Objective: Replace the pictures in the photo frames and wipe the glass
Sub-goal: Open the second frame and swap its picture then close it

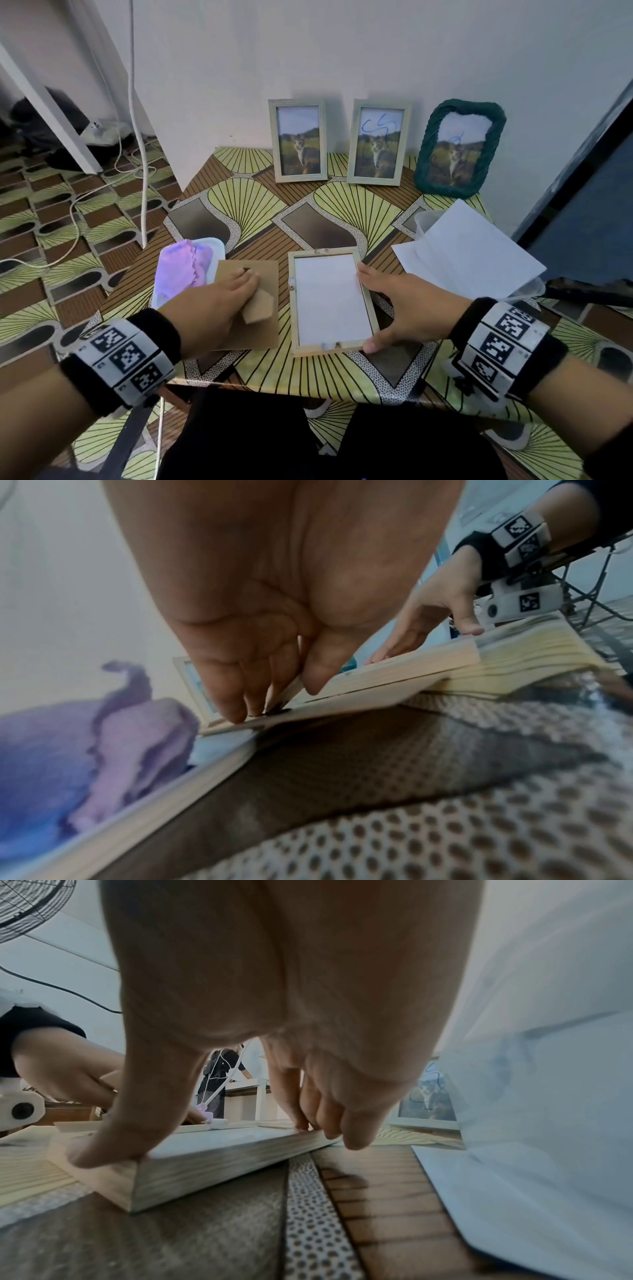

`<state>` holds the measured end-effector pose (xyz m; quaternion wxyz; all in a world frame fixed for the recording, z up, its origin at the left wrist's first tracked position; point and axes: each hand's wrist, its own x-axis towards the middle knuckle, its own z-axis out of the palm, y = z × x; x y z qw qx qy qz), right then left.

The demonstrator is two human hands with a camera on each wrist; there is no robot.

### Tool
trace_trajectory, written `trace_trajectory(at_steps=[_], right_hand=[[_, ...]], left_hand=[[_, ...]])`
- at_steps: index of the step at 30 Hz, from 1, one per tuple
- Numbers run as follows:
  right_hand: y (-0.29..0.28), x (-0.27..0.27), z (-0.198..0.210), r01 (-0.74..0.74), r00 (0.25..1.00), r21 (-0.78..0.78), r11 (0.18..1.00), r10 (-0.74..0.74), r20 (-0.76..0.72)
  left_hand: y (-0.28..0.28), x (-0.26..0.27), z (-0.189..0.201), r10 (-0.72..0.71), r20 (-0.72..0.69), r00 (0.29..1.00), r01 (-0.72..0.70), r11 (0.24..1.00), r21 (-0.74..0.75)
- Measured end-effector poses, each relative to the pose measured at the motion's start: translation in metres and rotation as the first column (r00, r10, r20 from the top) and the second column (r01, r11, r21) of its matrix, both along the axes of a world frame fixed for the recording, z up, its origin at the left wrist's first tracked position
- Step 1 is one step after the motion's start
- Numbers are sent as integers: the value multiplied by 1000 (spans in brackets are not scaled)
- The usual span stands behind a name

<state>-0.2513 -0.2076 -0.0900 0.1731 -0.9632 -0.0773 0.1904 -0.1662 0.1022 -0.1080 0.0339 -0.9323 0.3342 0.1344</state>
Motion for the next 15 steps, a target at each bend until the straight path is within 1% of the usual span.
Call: trace_trajectory(at_steps=[4,7,13,15], right_hand=[[-3,-2,-3,10,1000,18,1000,-10,15],[-5,-3,-4,10,1000,26,1000,-11,17],[-10,-6,-3,12,1000,14,1000,-12,16],[-10,-7,-1,3,1000,11,1000,-3,27]], left_hand=[[-10,-3,-6,-71,28,997,66,987,148],[-16,-7,-4,-121,22,992,115,973,201],[-24,-7,0,-144,-71,987,152,979,134],[-24,-2,7,-121,-107,987,128,990,55]])
